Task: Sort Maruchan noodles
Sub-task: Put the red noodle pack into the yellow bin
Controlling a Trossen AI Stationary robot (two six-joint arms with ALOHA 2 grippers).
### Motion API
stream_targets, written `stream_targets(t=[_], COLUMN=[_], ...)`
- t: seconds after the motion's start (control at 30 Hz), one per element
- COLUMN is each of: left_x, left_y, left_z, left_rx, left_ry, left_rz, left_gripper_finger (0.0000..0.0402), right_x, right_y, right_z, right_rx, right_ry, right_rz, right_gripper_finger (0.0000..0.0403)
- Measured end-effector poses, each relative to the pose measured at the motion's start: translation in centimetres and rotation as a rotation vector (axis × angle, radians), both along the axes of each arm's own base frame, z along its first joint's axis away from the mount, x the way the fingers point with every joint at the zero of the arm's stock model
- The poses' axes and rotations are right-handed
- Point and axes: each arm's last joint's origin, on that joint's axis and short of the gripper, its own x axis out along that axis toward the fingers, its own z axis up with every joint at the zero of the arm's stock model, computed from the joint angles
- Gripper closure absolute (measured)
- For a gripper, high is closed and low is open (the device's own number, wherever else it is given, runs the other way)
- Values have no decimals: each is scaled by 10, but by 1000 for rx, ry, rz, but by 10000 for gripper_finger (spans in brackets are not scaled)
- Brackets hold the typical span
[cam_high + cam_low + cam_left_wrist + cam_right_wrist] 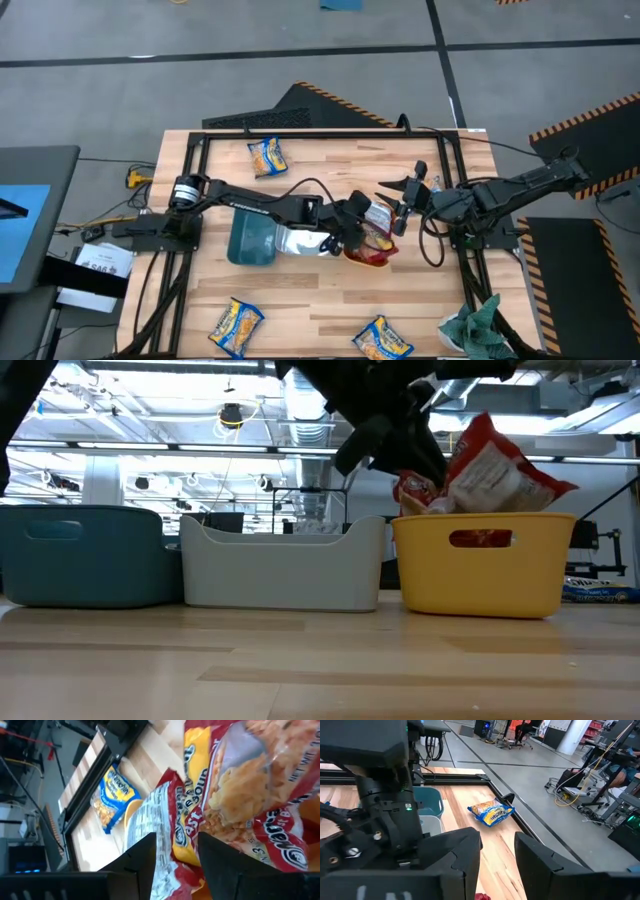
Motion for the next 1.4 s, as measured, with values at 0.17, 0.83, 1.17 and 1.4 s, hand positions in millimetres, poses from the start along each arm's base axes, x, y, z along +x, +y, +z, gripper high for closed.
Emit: stream_targets(t=[0.17, 0.83, 1.17, 1.4], left_x=[-5, -119, -215, -252], left_y=[3, 24, 22, 25], left_z=[10, 97, 46, 23], left_rx=[-29, -351, -502, -567], left_ry=[-2, 52, -392, -603], left_rz=[7, 163, 55, 86], left_gripper_finger=[266, 286, 398, 401], right_x=[0, 0, 37, 58], right_y=[0, 0, -22, -75], right_z=[0, -18, -50, -81], right_rx=[0, 95, 204, 395], right_ry=[3, 98, 194, 277], right_rz=[0, -50, -160, -301], right_gripper_finger=[259, 259, 378, 395])
